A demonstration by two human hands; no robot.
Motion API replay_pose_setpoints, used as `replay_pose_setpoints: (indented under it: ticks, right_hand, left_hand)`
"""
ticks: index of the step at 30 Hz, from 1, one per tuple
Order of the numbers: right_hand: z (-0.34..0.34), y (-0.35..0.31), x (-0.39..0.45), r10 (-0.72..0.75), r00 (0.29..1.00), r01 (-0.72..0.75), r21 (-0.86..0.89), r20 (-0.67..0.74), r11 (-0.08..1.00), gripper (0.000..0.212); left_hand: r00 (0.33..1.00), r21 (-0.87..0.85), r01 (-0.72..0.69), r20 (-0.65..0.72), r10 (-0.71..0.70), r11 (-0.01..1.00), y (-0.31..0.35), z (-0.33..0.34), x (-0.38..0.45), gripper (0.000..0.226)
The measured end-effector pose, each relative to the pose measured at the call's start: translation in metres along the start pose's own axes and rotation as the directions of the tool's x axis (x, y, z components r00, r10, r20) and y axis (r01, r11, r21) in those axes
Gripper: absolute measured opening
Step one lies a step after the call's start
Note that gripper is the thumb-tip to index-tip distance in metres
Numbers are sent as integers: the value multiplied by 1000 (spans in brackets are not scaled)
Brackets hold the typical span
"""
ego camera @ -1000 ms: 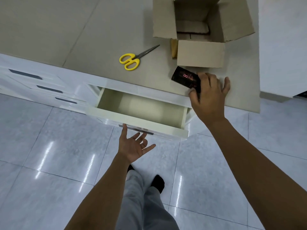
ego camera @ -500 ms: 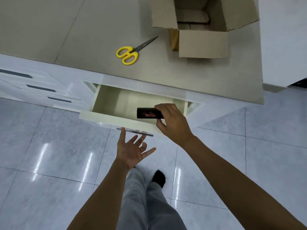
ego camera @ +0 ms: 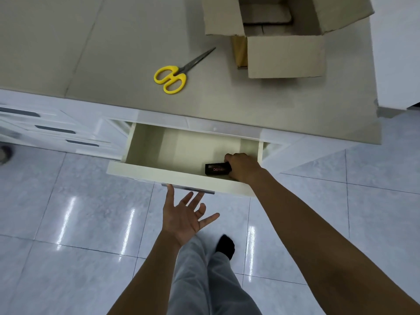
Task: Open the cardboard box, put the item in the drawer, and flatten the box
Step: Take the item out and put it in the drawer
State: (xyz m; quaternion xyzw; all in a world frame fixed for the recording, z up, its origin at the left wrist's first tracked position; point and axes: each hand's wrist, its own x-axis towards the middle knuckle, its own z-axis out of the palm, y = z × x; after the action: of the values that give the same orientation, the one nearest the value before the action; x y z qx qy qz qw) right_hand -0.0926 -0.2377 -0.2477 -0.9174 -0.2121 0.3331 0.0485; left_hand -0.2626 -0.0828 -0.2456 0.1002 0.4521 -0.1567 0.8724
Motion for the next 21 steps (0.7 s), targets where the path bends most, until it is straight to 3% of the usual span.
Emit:
replay_pose_setpoints:
  ticks: [3,5,6,7,8,9,10,12,13,14,15,19,21]
  right_hand:
    - [-4,-2,-4,3,1000,-3,0,28,1000,46]
    - [-15,-8,-16,-40,999,40,-16,-10,999,50]
    - [-22,-13,-25,-85,995,83,-31,-57,996,50]
    - [-30,-20,-36,-155,979,151,-36,-133,988,48]
    - [-39,-27,-48,-244,941,244,-30,-236,969,43]
    - [-49,-35,-63,-338,869,349,-37,-362,936,37]
    - [-59,-41,-77,-409,760,437,-68,-505,897,31]
    - [-76,-49,-101,-441,512,486,-174,-737,856,25]
    - [-84,-49,-110,-412,445,440,-206,-795,874,26]
    - [-91,-47,-115,-374,421,367,-222,-826,903,30]
    - [-97,-43,-117,-334,447,281,-224,-830,933,38]
    - [-99,-18,-105,-117,740,12,-161,-662,987,62]
    - [-90,-10,-99,-100,785,-22,-188,-612,982,65]
  left_hand:
    - [994,131,-68,-77,78,989,-1,5,-3,85]
    - [934,392,-202,-197,297,897,-6,7,-6,82]
    - [841,606,-273,-227,491,747,-11,6,-11,84]
    - [711,805,-308,-159,685,507,-17,2,-17,84]
    - [567,934,-292,-4,824,205,-23,-2,-24,80]
    - [444,969,-223,199,874,-107,-29,-4,-32,75]
    - [385,915,-159,404,830,-371,-33,-6,-40,72]
    - [423,672,-63,688,590,-738,-36,-12,-46,72]
    - [473,553,-32,742,475,-832,-34,-16,-44,72]
    - [527,470,-2,751,398,-883,-31,-20,-41,74]
    - [574,414,21,740,350,-910,-27,-22,-39,77]
    - [743,376,54,604,289,-925,-24,-24,-32,88]
    - [789,437,25,544,286,-899,-24,-22,-32,77]
